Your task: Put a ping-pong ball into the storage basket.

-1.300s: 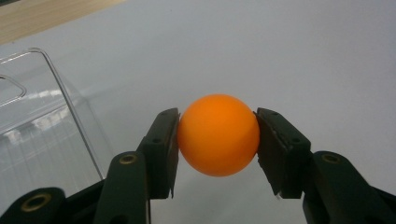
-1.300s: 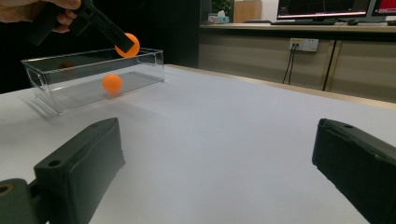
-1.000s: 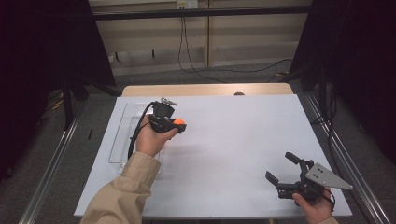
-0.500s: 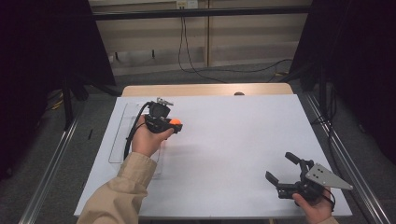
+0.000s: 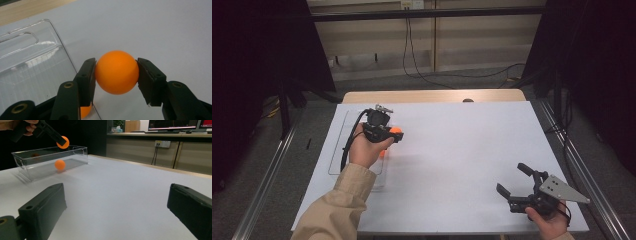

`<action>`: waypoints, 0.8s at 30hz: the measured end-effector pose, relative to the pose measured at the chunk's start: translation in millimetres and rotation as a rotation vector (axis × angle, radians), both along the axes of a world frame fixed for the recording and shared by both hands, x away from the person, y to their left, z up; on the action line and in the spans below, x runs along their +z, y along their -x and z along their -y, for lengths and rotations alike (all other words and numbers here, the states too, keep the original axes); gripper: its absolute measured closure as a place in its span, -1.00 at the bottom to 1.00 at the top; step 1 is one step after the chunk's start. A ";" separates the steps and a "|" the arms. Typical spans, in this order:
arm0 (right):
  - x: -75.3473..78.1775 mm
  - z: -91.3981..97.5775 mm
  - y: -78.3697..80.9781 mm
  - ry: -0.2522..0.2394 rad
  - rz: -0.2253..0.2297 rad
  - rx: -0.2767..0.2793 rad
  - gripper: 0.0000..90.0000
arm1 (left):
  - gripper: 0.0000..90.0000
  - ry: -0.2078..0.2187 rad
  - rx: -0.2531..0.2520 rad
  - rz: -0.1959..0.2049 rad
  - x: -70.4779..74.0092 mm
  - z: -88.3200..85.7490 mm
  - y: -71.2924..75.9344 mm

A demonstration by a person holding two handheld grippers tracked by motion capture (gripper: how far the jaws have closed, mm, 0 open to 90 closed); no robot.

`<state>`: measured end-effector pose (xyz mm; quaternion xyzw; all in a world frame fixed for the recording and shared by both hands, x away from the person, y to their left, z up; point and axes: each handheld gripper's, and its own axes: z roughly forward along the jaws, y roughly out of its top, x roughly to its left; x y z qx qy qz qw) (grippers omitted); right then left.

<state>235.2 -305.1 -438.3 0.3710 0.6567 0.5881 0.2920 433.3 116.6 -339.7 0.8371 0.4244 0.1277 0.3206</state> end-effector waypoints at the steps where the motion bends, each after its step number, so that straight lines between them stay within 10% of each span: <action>1: 0.0 0.0 0.0 0.000 0.000 0.000 -0.97 | 0.14 -0.006 -0.003 0.000 0.3 -1.0 -0.3; 24: -0.1 -0.5 -0.1 0.002 -0.001 0.001 -0.97 | 0.14 -0.018 0.019 0.004 1.5 -12.6 -0.6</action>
